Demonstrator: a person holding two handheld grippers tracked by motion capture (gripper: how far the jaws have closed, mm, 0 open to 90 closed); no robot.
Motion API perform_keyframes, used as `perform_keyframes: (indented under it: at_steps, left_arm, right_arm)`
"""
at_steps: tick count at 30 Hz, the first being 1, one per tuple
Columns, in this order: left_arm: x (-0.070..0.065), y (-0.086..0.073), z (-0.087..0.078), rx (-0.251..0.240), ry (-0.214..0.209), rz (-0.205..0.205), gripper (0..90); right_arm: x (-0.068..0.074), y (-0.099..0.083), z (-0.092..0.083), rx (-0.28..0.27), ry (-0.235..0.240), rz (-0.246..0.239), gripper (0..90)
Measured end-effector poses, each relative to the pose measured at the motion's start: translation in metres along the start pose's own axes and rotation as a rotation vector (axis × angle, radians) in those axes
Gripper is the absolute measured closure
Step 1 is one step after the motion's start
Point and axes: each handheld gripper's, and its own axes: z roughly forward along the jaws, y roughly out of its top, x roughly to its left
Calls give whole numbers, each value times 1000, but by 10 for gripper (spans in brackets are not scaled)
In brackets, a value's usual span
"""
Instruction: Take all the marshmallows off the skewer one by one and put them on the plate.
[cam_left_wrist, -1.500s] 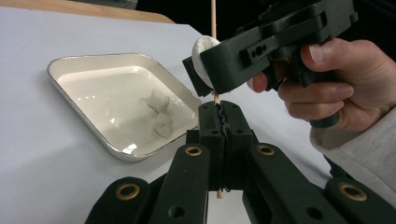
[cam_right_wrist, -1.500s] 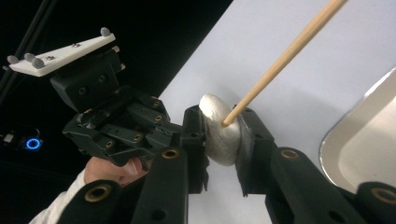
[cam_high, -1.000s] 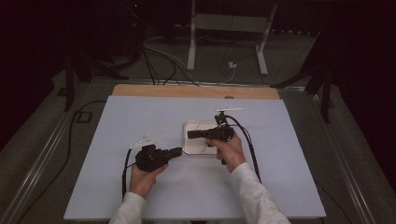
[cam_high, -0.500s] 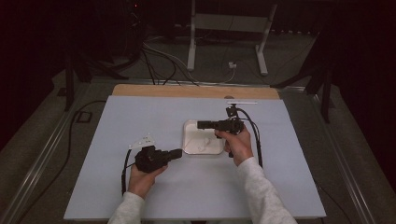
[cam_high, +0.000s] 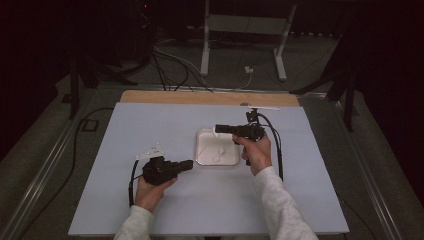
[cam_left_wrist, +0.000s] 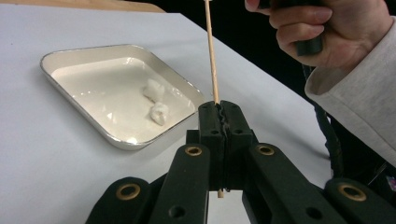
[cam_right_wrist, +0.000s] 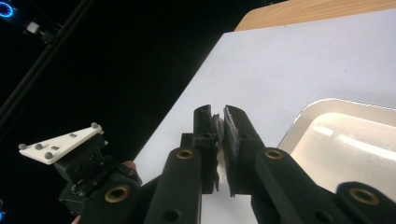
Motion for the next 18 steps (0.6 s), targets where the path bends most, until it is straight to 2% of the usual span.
perform_keyframes:
  at_steps: [2,8,9,10,11,12,15,18]
  left_arm:
    - [0,0,0,2,1,-1,900]
    - [1,-2,0,31,9,4,900]
    - [1,-3,0,47,24,10,900]
    - [3,-5,-3,48,24,0,900]
    - [6,-6,-6,38,27,-12,900]
    - [7,-6,-7,29,27,-19,900]
    - [9,-5,-8,3,31,-37,900]
    - [7,-5,-6,-1,43,-37,900]
  right_arm:
    - [1,0,0,1,-12,-11,871]
    - [4,1,-3,-15,-93,-47,897]
    - [4,1,-5,-39,-124,-51,899]
    - [1,4,-12,-65,-149,-55,899]
    - [-4,7,-18,-78,-124,-28,898]
    - [-7,9,-26,-82,-134,-25,896]
    - [-8,10,-36,-80,-179,-48,885]
    - [-10,6,-31,-53,-237,-73,871]
